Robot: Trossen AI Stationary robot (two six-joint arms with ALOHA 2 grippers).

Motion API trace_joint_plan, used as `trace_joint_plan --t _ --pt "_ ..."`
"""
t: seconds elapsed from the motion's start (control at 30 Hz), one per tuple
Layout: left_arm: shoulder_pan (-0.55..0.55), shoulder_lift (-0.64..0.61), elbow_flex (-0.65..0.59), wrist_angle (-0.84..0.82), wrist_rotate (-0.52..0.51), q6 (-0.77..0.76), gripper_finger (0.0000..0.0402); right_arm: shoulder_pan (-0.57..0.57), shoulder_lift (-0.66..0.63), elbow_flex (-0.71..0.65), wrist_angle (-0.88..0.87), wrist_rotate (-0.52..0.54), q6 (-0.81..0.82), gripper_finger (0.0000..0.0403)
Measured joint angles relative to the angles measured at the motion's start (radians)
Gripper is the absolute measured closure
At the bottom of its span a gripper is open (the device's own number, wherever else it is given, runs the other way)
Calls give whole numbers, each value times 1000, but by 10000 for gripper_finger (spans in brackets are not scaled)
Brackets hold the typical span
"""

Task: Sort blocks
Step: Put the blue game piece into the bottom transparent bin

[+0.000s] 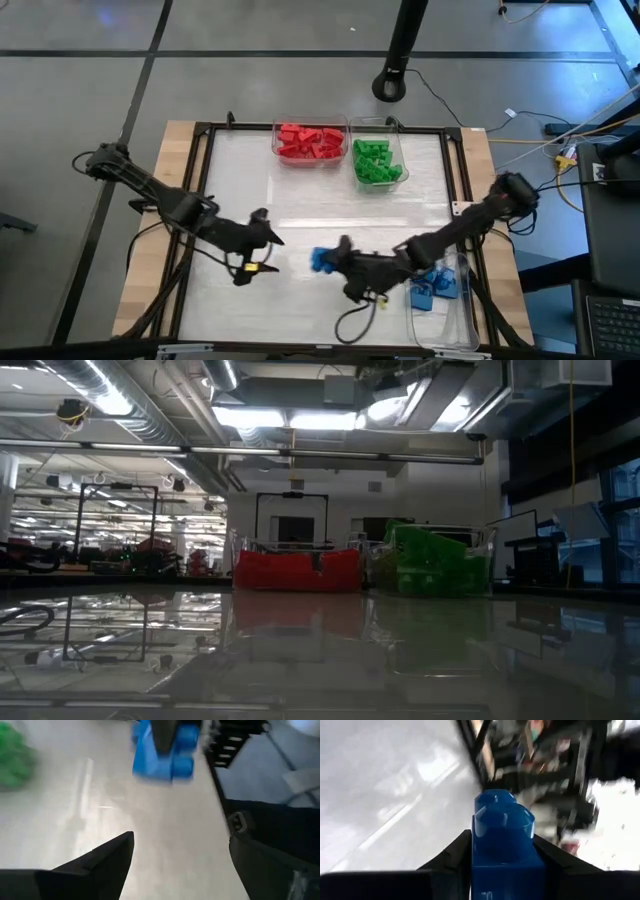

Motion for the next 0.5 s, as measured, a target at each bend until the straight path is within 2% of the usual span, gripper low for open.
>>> trace_joint_plan --t 0.1,0.27,0.37,0.5 --pt "-39 -47 -15 -36 -119 7 90 47 -101 0 -223 76 193 263" --pt "-75 -82 -67 -30 -210 15 89 108 -238 0 -622 79 663 263" --pt "-76 -81 -100 -13 -230 14 89 141 -288 0 -853 15 969 263" --pt "-75 -81 -151 29 -239 7 89 189 -299 0 -1103 -151 1331 263"
